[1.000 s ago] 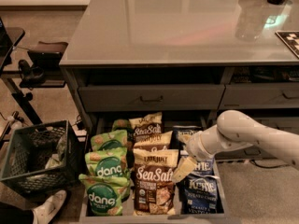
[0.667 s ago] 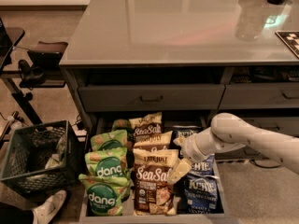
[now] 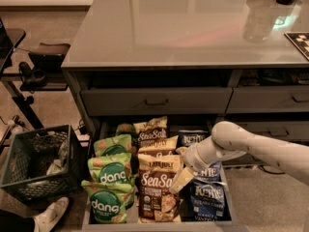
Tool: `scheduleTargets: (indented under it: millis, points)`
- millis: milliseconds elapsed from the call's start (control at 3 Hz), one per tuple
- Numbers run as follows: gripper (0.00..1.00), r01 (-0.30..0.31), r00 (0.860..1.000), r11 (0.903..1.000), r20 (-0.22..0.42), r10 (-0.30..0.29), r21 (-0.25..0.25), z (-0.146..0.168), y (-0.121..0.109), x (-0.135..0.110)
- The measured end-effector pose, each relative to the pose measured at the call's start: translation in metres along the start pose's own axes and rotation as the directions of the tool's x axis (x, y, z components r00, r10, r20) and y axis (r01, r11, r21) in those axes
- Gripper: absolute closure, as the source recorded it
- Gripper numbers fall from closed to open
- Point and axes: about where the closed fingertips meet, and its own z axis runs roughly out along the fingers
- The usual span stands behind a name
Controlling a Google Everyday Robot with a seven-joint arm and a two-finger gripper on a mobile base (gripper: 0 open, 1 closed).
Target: Pick brown chip bag from middle drawer and place on counter
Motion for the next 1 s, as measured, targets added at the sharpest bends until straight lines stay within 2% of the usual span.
scheduleTargets:
  millis: [333,667,1000]
  points:
    - [0.09,-0.013,1.0,0.9998,-0.006,0.012,-0.014,0.0092,-0.0008,0.0062]
    - [0.28,-0.014,1.0,0.9998,-0.008,0.014,-0.016,0.0103,-0.0007,0.0069]
    - [0.51,-0.014,1.0,0.9998,-0.008,0.014,-0.016,0.0103,-0.0007,0.0069]
